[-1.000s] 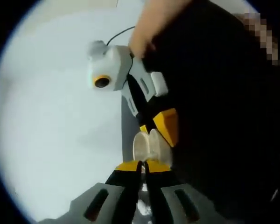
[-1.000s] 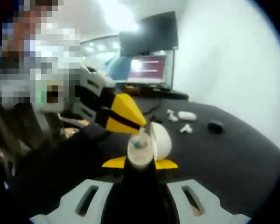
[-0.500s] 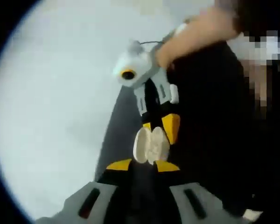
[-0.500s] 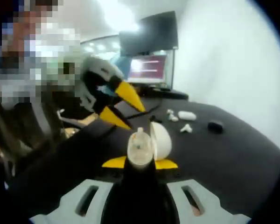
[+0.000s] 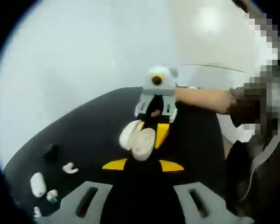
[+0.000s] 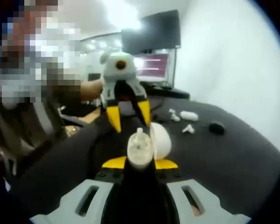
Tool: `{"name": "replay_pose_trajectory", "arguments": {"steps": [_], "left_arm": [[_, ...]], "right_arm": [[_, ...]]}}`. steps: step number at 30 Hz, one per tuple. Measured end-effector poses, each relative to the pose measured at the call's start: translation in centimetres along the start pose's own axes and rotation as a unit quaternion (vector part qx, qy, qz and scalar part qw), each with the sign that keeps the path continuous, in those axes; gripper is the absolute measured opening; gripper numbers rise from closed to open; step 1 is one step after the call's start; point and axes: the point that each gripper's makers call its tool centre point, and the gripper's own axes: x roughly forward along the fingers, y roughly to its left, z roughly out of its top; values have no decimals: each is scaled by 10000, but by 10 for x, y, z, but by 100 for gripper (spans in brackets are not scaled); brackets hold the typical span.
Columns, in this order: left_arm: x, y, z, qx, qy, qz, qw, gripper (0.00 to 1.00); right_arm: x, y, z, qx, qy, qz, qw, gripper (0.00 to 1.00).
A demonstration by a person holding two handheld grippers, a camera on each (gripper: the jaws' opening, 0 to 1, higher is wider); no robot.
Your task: Pick up three earphones and place each one into its charging case using tactile feedback, ensure that each earphone is properly inserted and securely positioned inside the case.
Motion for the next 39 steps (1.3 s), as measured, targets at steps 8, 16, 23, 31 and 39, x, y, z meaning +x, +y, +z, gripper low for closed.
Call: {"name": "replay_pose_trajectory", "arguments": {"steps": [8,16,23,31,39], "left_arm": [[11,5,3,188,-474,-173,9985,20],[5,1,-1,-32,-816,-487,9955,19],[4,-3,-3,-222,-841,-481,9950,18],[9,-5,2,51,-896,-363,9953,18],[12,-6,5,92,-904,-351,9952,18]], "right_arm": [[10,13,2,-269,125,153,9994,21],[20,13,4,-278,114,68,9995,21],[5,9,2,115,115,35,9999,27],[-86,-61,114,823,-2698,-1445,9484,22],[5,-115,164,1311,-1416,-1277,9729,14]]}}
